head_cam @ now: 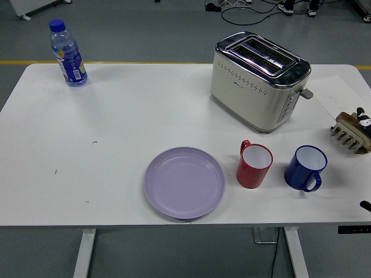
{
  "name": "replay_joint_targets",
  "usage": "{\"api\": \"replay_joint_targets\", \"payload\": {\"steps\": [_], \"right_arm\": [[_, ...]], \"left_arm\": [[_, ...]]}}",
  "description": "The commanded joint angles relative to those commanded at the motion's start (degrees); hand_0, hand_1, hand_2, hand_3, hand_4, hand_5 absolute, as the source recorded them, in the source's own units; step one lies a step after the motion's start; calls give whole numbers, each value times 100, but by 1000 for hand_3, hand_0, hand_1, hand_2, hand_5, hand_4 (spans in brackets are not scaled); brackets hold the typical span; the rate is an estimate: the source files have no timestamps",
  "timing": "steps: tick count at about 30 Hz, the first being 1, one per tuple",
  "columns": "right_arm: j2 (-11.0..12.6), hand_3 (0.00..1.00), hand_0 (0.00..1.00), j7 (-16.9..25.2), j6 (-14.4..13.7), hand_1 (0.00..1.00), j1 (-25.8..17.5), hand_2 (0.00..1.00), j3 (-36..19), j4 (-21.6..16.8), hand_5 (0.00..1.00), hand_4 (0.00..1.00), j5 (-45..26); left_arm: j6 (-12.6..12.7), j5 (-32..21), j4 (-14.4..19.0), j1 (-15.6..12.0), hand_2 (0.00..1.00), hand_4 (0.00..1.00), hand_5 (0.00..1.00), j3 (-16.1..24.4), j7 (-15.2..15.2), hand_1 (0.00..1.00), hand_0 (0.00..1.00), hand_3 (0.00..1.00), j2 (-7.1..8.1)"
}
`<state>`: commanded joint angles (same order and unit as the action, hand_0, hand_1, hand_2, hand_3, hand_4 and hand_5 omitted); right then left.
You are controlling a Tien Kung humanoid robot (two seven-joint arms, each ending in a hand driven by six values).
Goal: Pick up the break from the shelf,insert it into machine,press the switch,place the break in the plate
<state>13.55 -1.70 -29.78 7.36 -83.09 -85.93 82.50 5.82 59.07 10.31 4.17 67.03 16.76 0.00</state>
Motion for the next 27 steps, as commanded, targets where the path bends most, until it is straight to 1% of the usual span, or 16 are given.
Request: {"api": "replay_joint_targets", "payload": {"steps": [2, 3, 5, 6, 7, 8, 11, 13, 14, 18, 21, 23, 25, 26, 27], "right_arm": [[35, 822, 909, -69, 55, 794, 31, 862, 68, 1, 2, 786, 261], [76, 822, 909, -166, 148, 794, 74, 862, 149, 17, 2, 786, 484], [155, 822, 909, -411, 385, 794, 169, 862, 327, 65, 2, 786, 968], [169, 822, 909, -467, 439, 794, 188, 862, 361, 76, 2, 786, 1192], [203, 822, 909, -641, 611, 794, 247, 862, 453, 101, 2, 786, 1452], [212, 826, 915, -717, 685, 805, 263, 858, 479, 108, 2, 787, 1676], [259, 826, 915, -1139, 1096, 805, 372, 858, 635, 143, 2, 787, 2421], [289, 826, 915, -1311, 1233, 805, 419, 858, 715, 166, 2, 787, 2905], [310, 832, 932, -1386, 1281, 817, 457, 860, 759, 191, 2, 786, 3128], [371, 832, 932, -1525, 1348, 817, 563, 860, 854, 264, 2, 786, 4134], [405, 826, 944, -1588, 1383, 816, 619, 857, 894, 305, 2, 787, 4750], [429, 826, 944, -1654, 1416, 816, 673, 857, 925, 365, 2, 787, 4750], [444, 826, 944, -1764, 1507, 816, 749, 857, 954, 475, 2, 787, 4750], [444, 823, 913, -1809, 1542, 802, 774, 836, 960, 517, 2, 788, 4750], [444, 823, 913, -1821, 1552, 802, 781, 836, 961, 529, 2, 788, 4750]], "left_arm": [[1, 13, 0, -2, 667, 531, 985, 12, 2, 610, 634, 733, 0], [1, 17, 0, -7, 667, 531, 985, 15, 4, 610, 634, 733, 0], [0, 38, 0, -15, 667, 531, 985, 26, 12, 610, 634, 733, 0], [0, 44, 0, -16, 667, 531, 985, 28, 14, 610, 634, 733, 0], [-3, 64, 0, -22, 667, 531, 985, 34, 21, 610, 634, 733, 0], [-3, 70, 0, -23, 665, 531, 985, 36, 23, 610, 634, 735, 0], [-4, 107, 0, -40, 665, 531, 985, 60, 28, 610, 634, 735, 0], [-4, 122, 0, -51, 665, 531, 985, 69, 28, 610, 634, 735, 0], [-3, 131, 0, -57, 663, 531, 986, 75, 28, 609, 634, 734, 0], [-5, 139, 0, -64, 663, 531, 986, 70, 24, 609, 634, 734, 0], [-4, 146, 0, -67, 660, 531, 985, 79, 21, 607, 635, 734, 0], [-3, 127, 0, -65, 660, 531, 985, 69, 16, 607, 635, 734, 0], [-2, 99, 0, -55, 660, 531, 985, 55, 9, 607, 635, 734, 0], [0, 91, 0, -49, 658, 532, 986, 53, 7, 605, 634, 735, 0], [0, 88, 0, -48, 658, 532, 986, 53, 7, 605, 634, 735, 0]]}}
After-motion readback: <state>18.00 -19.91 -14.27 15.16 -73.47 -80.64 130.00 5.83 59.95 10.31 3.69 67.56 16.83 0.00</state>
